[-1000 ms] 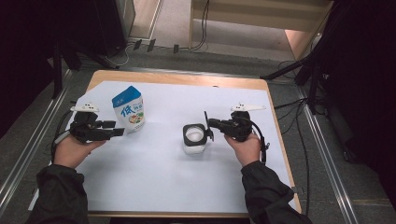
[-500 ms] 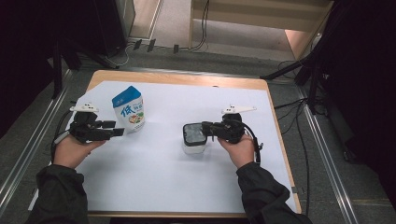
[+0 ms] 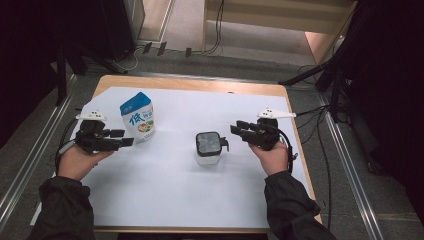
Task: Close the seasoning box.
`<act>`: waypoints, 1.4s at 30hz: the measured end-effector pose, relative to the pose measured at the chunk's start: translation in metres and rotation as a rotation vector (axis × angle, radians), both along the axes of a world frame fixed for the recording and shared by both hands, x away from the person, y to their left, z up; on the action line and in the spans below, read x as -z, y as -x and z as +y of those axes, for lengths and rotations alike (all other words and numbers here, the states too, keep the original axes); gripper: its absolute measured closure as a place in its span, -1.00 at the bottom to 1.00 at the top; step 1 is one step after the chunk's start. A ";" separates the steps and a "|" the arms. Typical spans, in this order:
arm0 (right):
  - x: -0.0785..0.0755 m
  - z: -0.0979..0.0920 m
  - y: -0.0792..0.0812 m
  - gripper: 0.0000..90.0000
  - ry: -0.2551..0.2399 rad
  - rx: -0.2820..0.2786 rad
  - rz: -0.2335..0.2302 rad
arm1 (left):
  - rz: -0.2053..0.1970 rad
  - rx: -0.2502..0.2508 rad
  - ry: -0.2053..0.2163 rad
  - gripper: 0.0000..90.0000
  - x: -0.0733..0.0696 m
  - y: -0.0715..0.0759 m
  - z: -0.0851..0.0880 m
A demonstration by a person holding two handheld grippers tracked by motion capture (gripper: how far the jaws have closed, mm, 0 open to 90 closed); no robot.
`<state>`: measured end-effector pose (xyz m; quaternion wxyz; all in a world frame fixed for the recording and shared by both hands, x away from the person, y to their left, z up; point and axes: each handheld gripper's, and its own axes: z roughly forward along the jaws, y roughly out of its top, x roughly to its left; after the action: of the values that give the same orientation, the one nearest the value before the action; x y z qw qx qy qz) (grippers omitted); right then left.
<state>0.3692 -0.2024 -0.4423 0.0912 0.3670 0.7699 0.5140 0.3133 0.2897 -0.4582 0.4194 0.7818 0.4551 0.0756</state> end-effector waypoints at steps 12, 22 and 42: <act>0.000 -0.030 -0.001 0.32 0.010 0.066 -0.010 | 0.008 0.003 -0.010 -0.07 0.000 0.000 -0.001; 0.007 -0.050 -0.002 0.25 0.064 0.123 -0.032 | 0.021 0.010 -0.008 -0.08 0.002 -0.002 -0.001; 0.019 -0.071 0.000 0.09 0.096 0.156 -0.008 | 0.020 0.005 -0.013 -0.12 0.005 -0.004 0.000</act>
<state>0.3689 -0.2732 -0.4609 0.1517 0.4191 0.7622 0.4694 0.3169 0.2893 -0.4634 0.4099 0.7865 0.4567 0.0697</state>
